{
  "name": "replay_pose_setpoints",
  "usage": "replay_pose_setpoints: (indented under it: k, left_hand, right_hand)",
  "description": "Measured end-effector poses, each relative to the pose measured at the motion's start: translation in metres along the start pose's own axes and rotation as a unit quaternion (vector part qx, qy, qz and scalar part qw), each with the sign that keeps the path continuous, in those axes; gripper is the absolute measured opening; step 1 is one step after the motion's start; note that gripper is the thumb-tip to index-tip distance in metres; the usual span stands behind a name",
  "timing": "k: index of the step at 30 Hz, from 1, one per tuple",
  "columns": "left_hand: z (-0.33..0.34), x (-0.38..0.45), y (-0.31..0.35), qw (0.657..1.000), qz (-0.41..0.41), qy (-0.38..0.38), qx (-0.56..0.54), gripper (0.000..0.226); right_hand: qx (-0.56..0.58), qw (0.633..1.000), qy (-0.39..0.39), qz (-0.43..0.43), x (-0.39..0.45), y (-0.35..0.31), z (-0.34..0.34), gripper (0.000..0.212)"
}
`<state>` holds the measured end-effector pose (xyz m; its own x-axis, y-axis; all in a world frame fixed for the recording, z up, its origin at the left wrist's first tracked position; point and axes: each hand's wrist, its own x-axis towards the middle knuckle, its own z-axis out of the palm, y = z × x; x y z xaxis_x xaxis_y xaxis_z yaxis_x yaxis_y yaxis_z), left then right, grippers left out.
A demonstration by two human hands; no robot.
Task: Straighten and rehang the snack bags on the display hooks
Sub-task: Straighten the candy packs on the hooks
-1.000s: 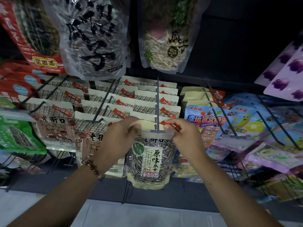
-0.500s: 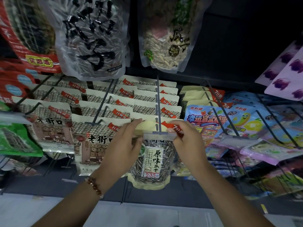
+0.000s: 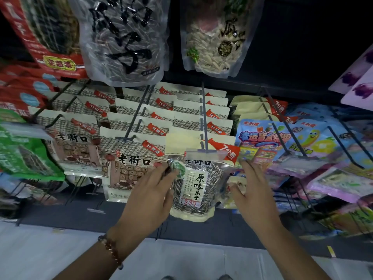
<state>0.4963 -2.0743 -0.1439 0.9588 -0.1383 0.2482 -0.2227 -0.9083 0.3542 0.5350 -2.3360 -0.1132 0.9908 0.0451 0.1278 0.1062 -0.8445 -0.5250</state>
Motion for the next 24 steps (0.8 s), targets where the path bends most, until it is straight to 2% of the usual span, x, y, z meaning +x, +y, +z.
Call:
replay_pose_setpoints:
  k: [3, 7, 16, 24]
  left_hand:
    - [0.004, -0.006, 0.017, 0.999, -0.002, -0.003, 0.05, 0.048]
    - [0.001, -0.006, 0.037, 0.999, -0.018, 0.02, 0.042, 0.048]
    - [0.022, 0.013, 0.098, 0.993, 0.097, -0.02, 0.063, 0.047]
    - [0.041, 0.045, 0.17, 0.993, 0.092, -0.041, 0.066, 0.046]
  right_hand:
    - [-0.034, 0.999, -0.035, -0.005, -0.009, 0.011, 0.004, 0.065]
    - [-0.054, 0.997, -0.06, 0.009, -0.013, 0.025, -0.002, 0.069]
    - [-0.043, 0.995, -0.08, 0.04, -0.021, 0.065, -0.031, 0.073]
    - [-0.023, 0.995, -0.087, 0.037, -0.008, 0.106, -0.083, 0.07]
